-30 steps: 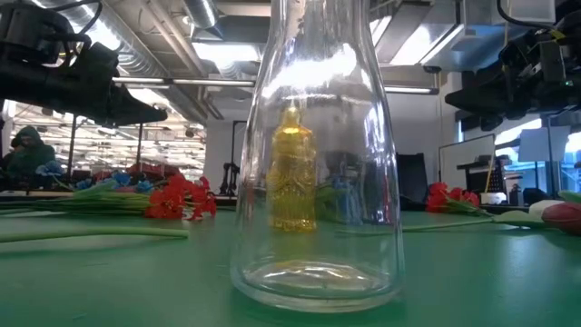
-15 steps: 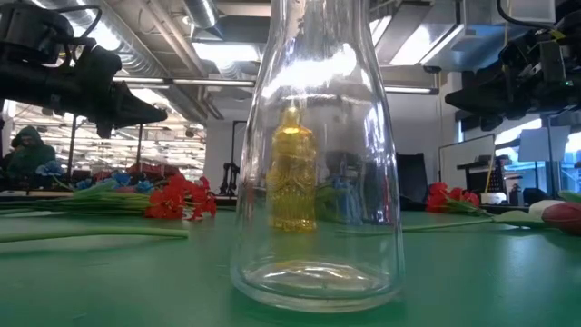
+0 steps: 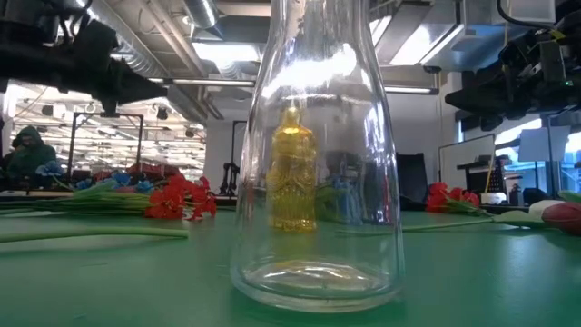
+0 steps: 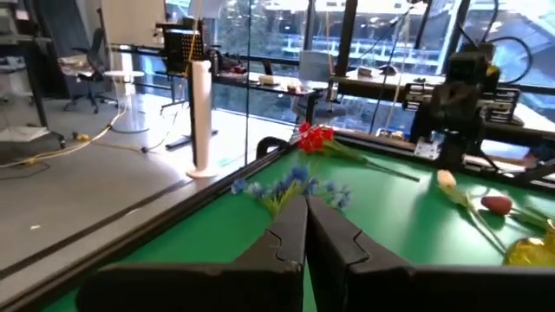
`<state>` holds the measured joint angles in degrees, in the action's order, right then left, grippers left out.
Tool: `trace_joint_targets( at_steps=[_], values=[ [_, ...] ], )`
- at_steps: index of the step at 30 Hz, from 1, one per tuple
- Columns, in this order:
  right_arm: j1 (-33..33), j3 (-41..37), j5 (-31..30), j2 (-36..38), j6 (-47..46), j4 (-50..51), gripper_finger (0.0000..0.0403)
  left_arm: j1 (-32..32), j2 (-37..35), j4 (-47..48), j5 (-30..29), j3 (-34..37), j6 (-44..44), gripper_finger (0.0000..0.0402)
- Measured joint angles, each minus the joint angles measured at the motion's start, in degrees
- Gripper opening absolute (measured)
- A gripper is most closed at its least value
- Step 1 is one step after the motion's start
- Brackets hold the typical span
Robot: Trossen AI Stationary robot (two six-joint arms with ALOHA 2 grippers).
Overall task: Sort flowers into vase by color
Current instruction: Put the left red flowers into the yellow vase
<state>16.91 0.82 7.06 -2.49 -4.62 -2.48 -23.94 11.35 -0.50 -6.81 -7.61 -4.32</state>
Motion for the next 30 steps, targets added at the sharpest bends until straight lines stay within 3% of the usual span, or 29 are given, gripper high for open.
trace_joint_targets(
  at_steps=[6,13,17,23,30],
  values=[
    [0.0,0.0,0.0,0.0,0.0,0.0,0.001,0.0,10.1,10.2,-4.9,-7.2,-0.4,0.0],
    [0.0,0.0,0.0,0.0,0.0,0.0,0.001,-0.3,20.6,12.0,-3.7,-10.2,-13.7,0.0],
    [0.0,0.0,0.0,0.0,0.0,0.0,0.001,-0.1,22.2,12.4,1.1,-12.0,-14.9,0.0],
    [0.0,0.0,0.0,0.0,0.0,0.0,0.001,2.8,22.4,15.2,1.6,-17.9,-13.7,0.0],
    [0.0,0.0,0.0,0.0,0.0,0.0,0.001,8.6,24.2,29.9,-5.6,-29.3,-16.6,0.0]
  ],
)
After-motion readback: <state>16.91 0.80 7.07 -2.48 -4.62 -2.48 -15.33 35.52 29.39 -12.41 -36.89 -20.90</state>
